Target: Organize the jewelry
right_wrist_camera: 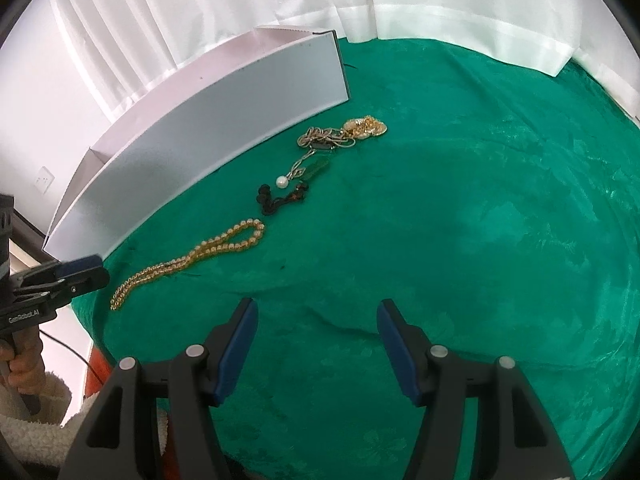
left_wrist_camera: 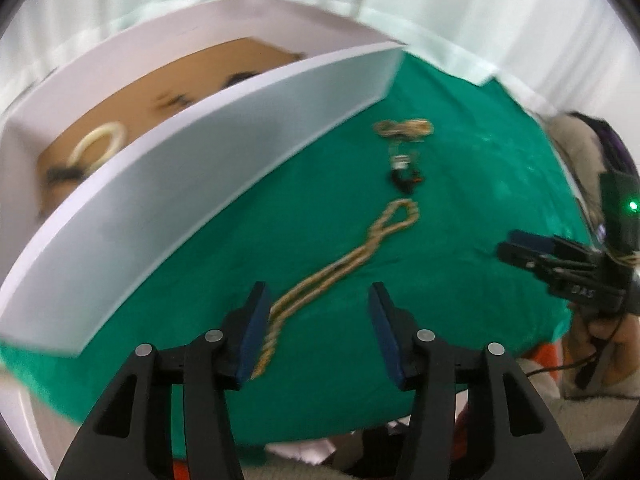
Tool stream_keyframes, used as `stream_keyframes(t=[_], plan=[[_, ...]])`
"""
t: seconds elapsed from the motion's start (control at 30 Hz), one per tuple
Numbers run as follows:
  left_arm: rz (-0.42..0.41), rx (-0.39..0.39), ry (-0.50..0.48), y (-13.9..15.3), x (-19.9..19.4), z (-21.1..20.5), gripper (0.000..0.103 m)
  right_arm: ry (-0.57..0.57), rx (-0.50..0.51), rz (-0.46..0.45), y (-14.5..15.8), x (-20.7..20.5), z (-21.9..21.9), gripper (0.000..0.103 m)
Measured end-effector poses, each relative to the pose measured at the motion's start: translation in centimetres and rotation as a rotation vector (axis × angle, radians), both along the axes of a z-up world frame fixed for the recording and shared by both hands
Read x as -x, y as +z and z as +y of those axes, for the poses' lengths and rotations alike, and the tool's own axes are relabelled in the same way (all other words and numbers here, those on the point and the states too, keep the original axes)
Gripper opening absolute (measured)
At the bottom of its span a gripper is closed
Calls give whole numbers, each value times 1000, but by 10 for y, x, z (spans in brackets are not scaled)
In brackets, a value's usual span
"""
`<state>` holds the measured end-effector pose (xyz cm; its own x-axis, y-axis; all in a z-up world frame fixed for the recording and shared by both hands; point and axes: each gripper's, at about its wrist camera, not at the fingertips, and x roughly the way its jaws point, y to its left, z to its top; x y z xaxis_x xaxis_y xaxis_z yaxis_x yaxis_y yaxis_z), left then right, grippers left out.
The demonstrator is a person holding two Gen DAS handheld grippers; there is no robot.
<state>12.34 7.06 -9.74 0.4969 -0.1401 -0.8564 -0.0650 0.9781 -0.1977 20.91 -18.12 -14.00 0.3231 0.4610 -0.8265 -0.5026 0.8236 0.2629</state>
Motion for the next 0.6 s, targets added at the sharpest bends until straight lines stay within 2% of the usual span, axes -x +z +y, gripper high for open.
stream_keyframes(t=[0.07, 0.17, 0.27, 0.3, 0.33, 0.4, 0.47, 0.6], plan=[[18, 6, -81, -12, -18, -11, 52, 0, -2, 5, -1, -1, 0, 63], [67, -29, -127, -38, -45, -26, 47, 1, -11, -2, 1, 1, 0, 63], [61, -104, -144, -49, -56, -37, 28, -4, -17, -16, 5, 5, -7, 63], [67, -134, -156, -49, -57, -42, 12, -8, -17, -18, 5, 5, -9, 63], [71, -146, -163, -49, -55, -42, 5, -15, -17, -19, 5, 5, -13, 63], [83, -109, -143, -47, -52, -37, 5, -25, -17, -18, 3, 3, -17, 63], [88, -36, -80, -41, -46, -22, 5, -33, -16, -12, -1, -1, -19, 63], [28, 106, 29, -11, -30, 9, 5, -19, -6, -33, 0, -9, -11, 63]])
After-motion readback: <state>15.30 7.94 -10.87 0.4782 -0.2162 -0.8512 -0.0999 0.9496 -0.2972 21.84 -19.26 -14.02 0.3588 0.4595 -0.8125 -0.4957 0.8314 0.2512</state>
